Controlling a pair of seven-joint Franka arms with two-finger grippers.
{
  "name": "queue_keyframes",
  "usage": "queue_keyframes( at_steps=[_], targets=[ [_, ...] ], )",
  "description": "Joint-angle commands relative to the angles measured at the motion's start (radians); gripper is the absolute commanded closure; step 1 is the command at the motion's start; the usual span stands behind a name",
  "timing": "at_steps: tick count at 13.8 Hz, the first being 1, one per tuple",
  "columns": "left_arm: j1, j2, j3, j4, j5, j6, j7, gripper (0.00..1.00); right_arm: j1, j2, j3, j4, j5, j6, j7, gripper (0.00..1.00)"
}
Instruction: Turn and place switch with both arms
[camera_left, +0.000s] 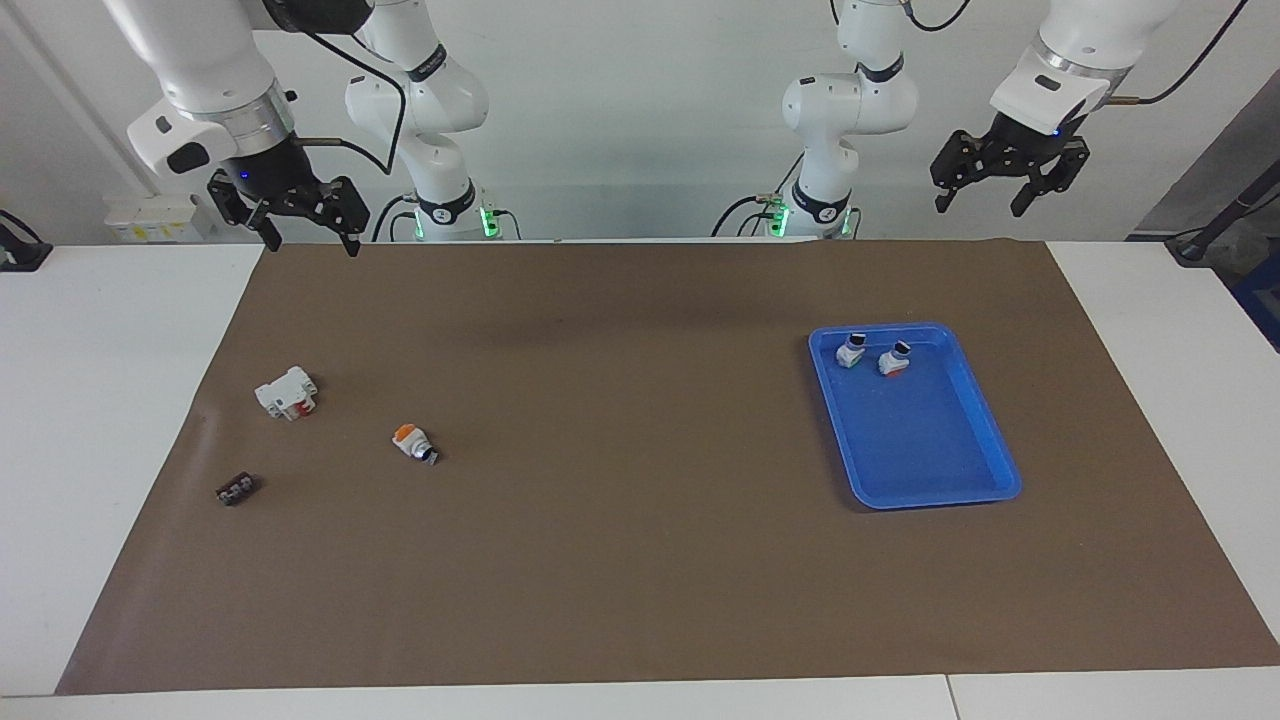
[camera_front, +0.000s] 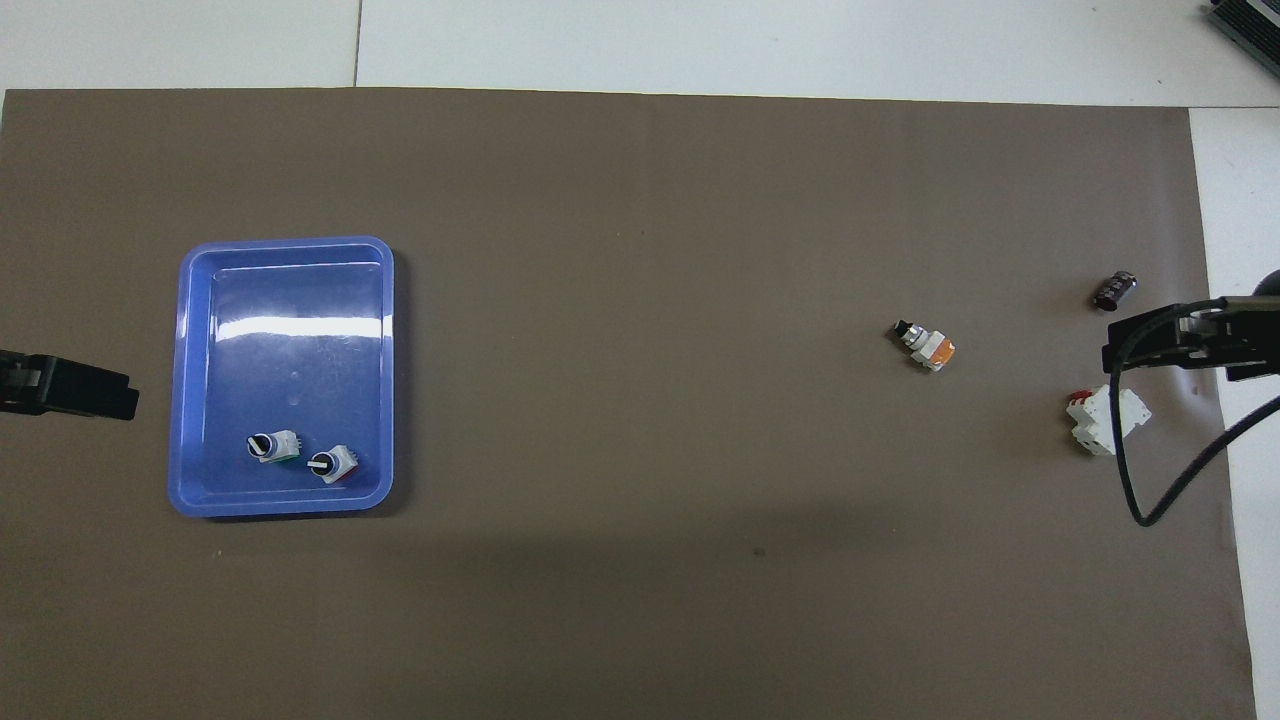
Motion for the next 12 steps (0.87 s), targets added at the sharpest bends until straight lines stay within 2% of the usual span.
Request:
queue_keyframes(
  at_steps=[1, 12],
  targets=[
    [0.022, -0.021, -0.012, -0.018, 0.012, -0.016, 0.002, 0.0, -0.003, -0.014, -0.003, -0.011, -0.01, -0.004, -0.003, 0.0],
    [0.044, -0.03, -0.008, -0.033, 0.014, -0.013, 0.003, 0.0, -0.009, -0.029, 0.006, -0.01, -0.004, -0.007, -0.002, 0.0]
  ],
)
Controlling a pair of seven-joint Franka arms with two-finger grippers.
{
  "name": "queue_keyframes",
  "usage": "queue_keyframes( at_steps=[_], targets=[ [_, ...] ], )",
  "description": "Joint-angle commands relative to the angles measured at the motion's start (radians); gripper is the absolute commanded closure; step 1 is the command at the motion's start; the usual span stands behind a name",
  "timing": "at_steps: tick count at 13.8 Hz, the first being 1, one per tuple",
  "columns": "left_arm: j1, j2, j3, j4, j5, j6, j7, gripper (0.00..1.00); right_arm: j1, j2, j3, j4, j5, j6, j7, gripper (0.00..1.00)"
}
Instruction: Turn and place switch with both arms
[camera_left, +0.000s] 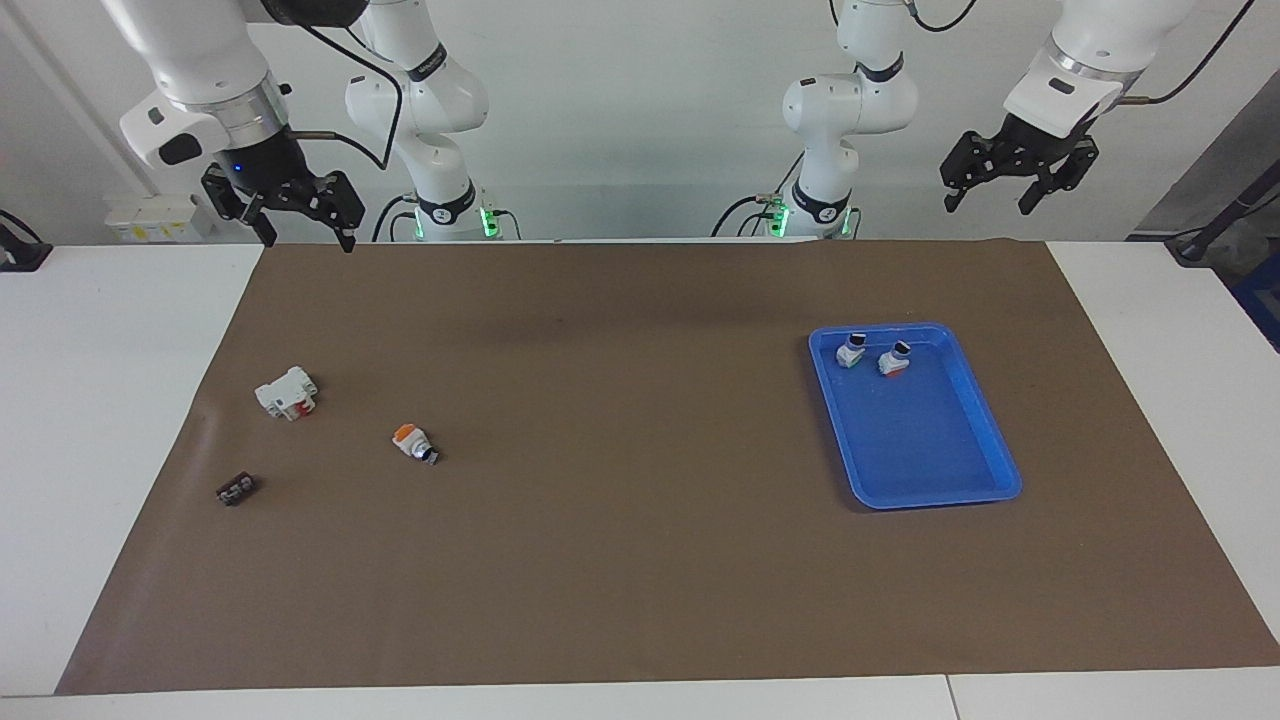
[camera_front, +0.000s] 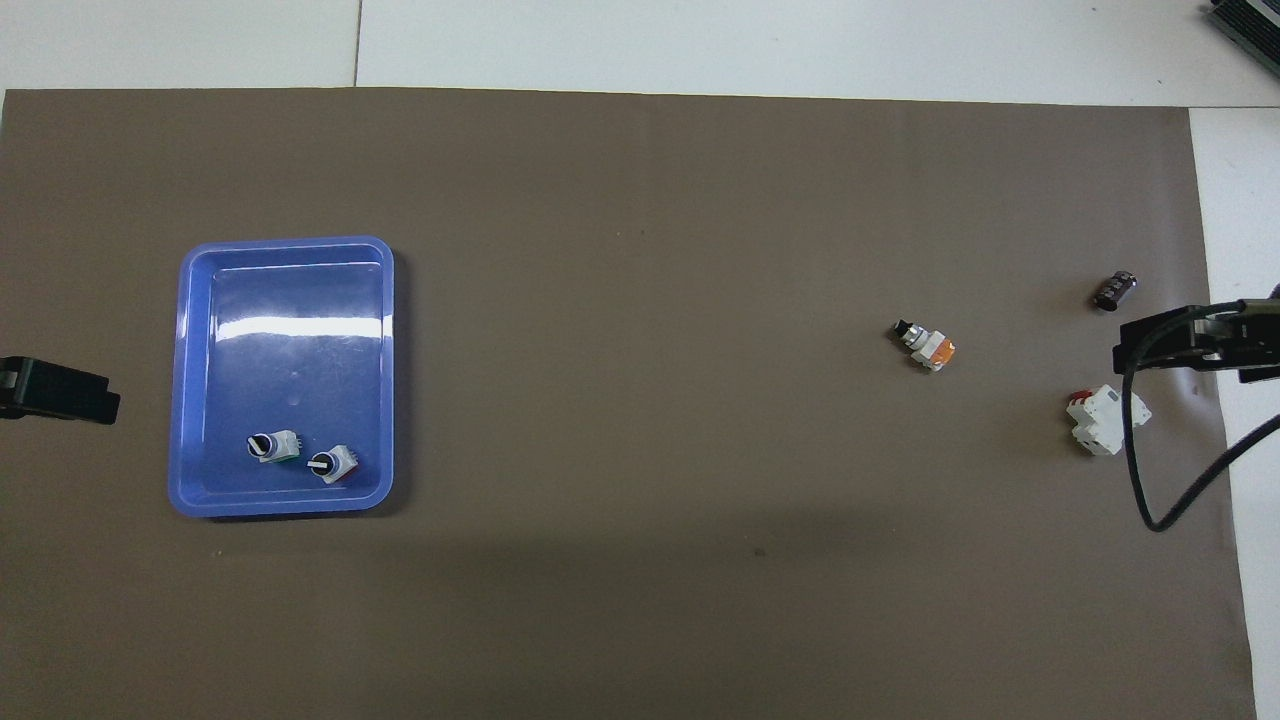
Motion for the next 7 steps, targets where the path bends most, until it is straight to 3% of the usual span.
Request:
queue_keyframes(
  at_steps=[1, 7],
  targets=[
    [0.016, -0.031, -0.009, -0.032, 0.013, -0.002, 0.004, 0.0, -0.001, -0.015, 0.003, -0.01, -0.004, -0.007, -0.002, 0.0],
    [0.017, -0.03, -0.009, -0.029, 0.013, 0.01, 0.004, 0.0, -0.001, -0.015, 0.003, -0.01, -0.004, -0.007, -0.002, 0.0]
  ],
)
